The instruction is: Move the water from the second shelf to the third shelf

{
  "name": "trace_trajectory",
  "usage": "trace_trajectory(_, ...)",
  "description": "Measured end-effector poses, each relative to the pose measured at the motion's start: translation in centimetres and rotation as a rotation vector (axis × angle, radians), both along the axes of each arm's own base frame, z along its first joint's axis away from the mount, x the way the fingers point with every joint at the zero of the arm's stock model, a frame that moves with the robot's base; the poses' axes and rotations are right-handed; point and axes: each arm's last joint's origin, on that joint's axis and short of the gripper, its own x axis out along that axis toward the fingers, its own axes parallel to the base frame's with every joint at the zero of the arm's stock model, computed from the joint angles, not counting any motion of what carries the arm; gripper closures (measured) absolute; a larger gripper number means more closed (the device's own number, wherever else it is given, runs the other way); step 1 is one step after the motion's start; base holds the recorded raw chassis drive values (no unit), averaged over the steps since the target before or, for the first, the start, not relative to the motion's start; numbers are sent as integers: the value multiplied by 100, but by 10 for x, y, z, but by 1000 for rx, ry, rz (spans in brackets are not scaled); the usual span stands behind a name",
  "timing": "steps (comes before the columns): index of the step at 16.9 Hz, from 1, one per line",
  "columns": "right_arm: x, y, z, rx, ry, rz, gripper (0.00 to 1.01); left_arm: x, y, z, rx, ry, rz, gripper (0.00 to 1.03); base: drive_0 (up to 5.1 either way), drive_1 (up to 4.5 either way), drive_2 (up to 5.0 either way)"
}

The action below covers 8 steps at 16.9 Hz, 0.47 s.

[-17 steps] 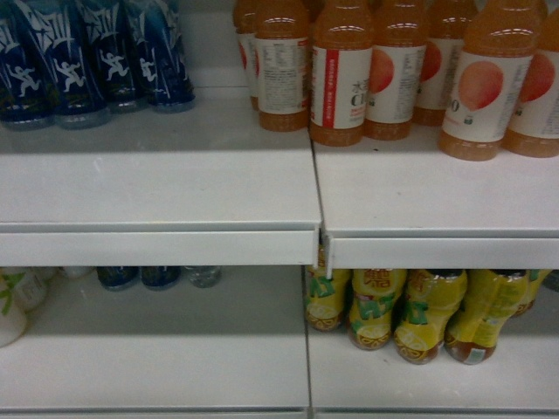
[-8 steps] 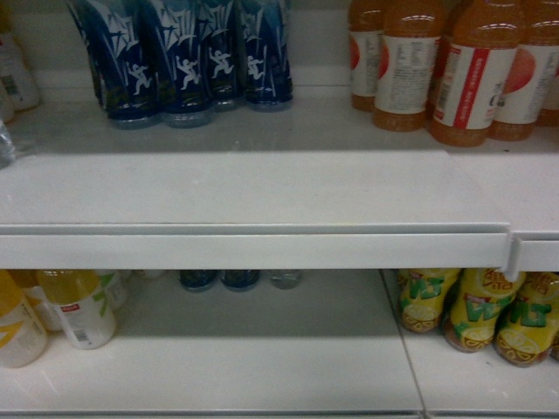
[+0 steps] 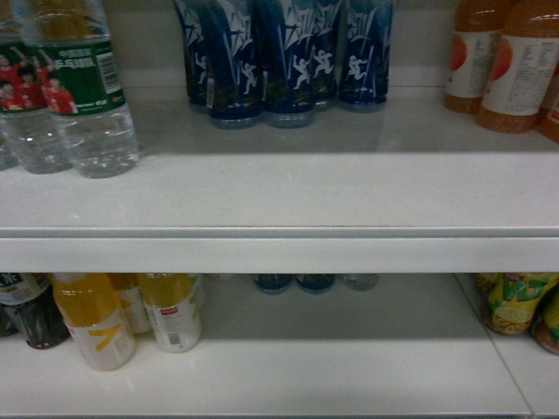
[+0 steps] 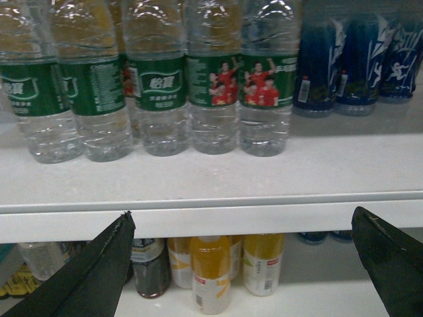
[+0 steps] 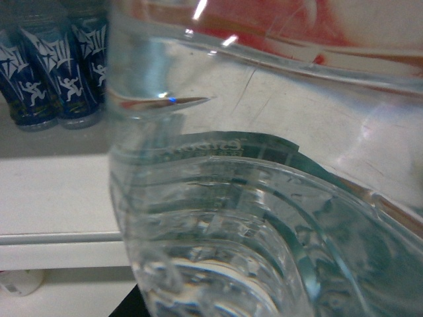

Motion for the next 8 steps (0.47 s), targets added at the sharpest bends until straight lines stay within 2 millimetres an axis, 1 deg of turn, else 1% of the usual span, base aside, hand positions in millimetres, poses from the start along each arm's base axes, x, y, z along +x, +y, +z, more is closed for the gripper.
trace_trajectory(8, 0, 0, 0, 0, 1, -1, 61, 0, 0, 0, 0, 0, 0, 5, -502, 243, 243)
